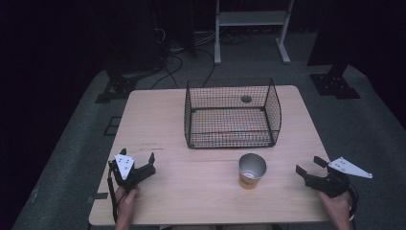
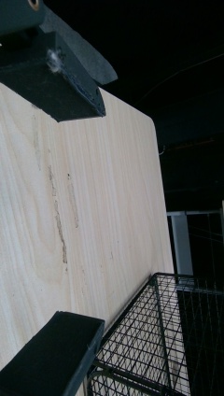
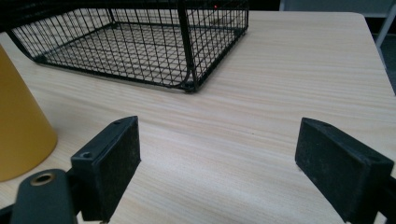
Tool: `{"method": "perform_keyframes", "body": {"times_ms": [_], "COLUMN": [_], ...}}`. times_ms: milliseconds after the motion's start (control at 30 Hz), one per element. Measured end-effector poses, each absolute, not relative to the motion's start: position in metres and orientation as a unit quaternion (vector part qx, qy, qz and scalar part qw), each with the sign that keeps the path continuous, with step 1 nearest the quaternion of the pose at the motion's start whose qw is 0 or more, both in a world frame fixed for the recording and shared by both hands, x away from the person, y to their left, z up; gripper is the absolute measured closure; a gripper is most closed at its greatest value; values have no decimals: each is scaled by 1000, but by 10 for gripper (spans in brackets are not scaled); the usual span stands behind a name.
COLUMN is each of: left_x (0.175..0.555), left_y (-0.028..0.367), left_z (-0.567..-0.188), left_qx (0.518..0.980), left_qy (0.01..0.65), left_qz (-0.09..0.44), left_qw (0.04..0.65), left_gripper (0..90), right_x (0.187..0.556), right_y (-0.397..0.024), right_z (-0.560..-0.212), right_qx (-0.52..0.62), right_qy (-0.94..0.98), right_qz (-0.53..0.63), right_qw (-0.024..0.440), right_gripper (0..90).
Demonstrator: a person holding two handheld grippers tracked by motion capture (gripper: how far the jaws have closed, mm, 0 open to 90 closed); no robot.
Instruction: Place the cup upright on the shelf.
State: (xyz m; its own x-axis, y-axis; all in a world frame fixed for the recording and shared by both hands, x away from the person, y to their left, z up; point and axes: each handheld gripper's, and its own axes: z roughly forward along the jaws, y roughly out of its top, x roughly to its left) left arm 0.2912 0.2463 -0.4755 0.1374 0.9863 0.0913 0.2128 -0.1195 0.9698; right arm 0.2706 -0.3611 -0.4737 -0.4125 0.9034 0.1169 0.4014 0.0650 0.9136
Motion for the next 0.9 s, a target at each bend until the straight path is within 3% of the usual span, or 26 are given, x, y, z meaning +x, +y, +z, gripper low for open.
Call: {"method": "perform_keyframes", "body": {"times_ms": [900], "left_x": [290], "left_y": [246], "left_z": [-475], "left_qx": [609], "left_qy": [489], "left_qz": [435], "left_qw": [447], "left_gripper": [8], "right_x": [244], "right_y": [-336], "right_z": [-452], "right_qx": [413], "right_qy": [726], "right_qz": [500], "right_qw": [228], "right_gripper": [101]}}
